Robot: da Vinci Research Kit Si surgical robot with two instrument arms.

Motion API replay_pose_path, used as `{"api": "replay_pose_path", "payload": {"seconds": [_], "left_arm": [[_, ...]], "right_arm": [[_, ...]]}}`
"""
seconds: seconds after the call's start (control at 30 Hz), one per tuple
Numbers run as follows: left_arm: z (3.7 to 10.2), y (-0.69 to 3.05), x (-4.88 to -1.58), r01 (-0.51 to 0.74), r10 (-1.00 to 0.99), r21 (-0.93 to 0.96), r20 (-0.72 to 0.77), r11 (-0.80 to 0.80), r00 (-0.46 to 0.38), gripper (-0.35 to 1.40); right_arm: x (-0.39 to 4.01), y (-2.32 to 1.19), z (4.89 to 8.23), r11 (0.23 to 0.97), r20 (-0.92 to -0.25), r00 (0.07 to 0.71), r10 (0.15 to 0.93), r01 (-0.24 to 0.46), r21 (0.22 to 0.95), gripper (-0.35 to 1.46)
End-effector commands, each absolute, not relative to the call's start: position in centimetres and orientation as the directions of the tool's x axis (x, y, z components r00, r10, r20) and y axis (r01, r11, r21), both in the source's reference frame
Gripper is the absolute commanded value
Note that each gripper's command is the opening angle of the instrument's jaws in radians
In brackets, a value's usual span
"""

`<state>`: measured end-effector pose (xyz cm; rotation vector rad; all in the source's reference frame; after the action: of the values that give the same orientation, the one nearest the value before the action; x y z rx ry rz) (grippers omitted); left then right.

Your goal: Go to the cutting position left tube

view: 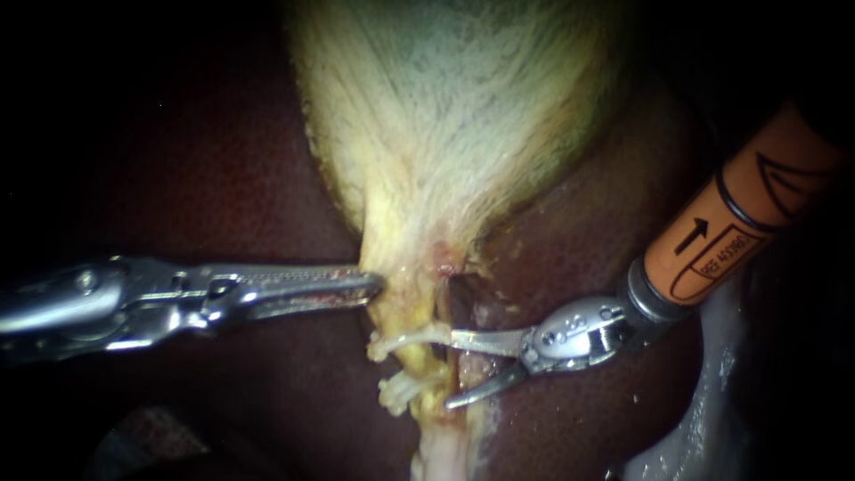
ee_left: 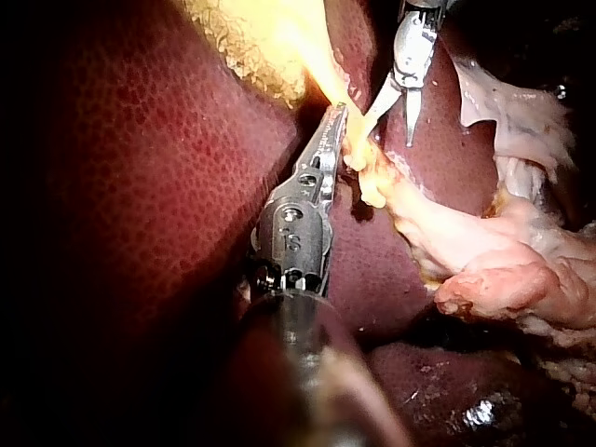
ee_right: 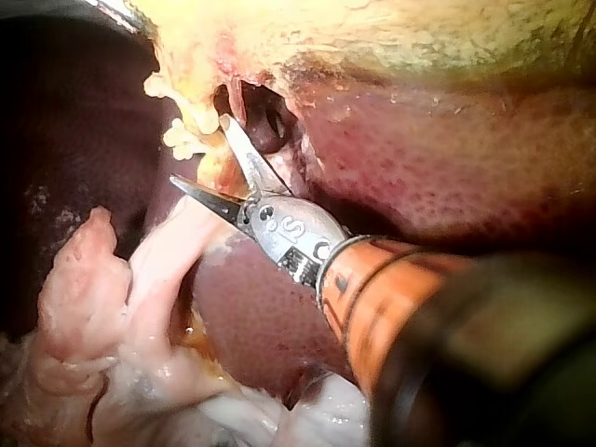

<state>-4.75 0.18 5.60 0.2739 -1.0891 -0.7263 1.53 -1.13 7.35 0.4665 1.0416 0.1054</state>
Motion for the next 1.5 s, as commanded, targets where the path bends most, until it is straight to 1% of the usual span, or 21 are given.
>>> {"api": "replay_pose_path", "payload": {"seconds": [0.03, 0.2, 0.3, 0.53, 0.67, 0.77, 0.93, 1.1, 1.23, 1.37, 1.5], "left_arm": [[5.58, 0.17, -4.76, 0.399, -0.656, 0.54, 0.708, 0.742, 0.261, -0.13], [5.52, 0.13, -4.8, 0.395, -0.656, 0.541, 0.709, 0.742, 0.259, -0.13], [5.55, 0.14, -4.81, 0.396, -0.655, 0.541, 0.71, 0.742, 0.259, -0.13], [5.68, 0.22, -4.85, 0.396, -0.655, 0.541, 0.71, 0.742, 0.258, -0.13], [5.77, 0.27, -4.86, 0.395, -0.656, 0.542, 0.71, 0.742, 0.258, -0.13], [5.79, 0.29, -4.86, 0.394, -0.655, 0.542, 0.71, 0.742, 0.258, -0.13], [5.78, 0.29, -4.87, 0.395, -0.656, 0.542, 0.71, 0.742, 0.258, -0.13], [5.78, 0.28, -4.89, 0.396, -0.656, 0.541, 0.71, 0.742, 0.258, -0.13], [5.79, 0.27, -4.91, 0.397, -0.655, 0.54, 0.71, 0.742, 0.258, -0.13], [5.78, 0.27, -4.92, 0.395, -0.655, 0.541, 0.71, 0.742, 0.258, -0.13], [5.78, 0.27, -4.92, 0.395, -0.655, 0.541, 0.71, 0.742, 0.258, -0.13]], "right_arm": [[1.55, -1.13, 7.36, 0.897, -0.803, 0.516, 0.299, 0.134, 0.42, 1.4], [1.65, -1.13, 7.42, 0.899, -0.799, 0.522, 0.298, 0.129, 0.419, 1.4], [1.72, -1.18, 7.45, 0.895, -0.801, 0.52, 0.296, 0.141, 0.422, 1.4], [1.84, -1.41, 7.42, 0.875, -0.817, 0.507, 0.275, 0.221, 0.431, 1.4], [1.94, -1.44, 7.36, 0.864, -0.825, 0.484, 0.292, 0.237, 0.444, 1.38], [2.04, -1.43, 7.36, 0.857, -0.824, 0.468, 0.319, 0.229, 0.461, 1.36], [2.17, -1.38, 7.43, 0.841, -0.799, 0.476, 0.367, 0.197, 0.504, 1.35], [2.26, -1.36, 7.49, 0.801, -0.757, 0.474, 0.451, 0.158, 0.577, 1.35], [2.35, -1.36, 7.49, 0.771, -0.732, 0.461, 0.501, 0.147, 0.62, 1.35], [2.44, -1.36, 7.48, 0.761, -0.726, 0.459, 0.512, 0.151, 0.631, 1.33], [2.44, -1.36, 7.48, 0.755, -0.719, 0.46, 0.521, 0.145, 0.64, 1.33]]}}
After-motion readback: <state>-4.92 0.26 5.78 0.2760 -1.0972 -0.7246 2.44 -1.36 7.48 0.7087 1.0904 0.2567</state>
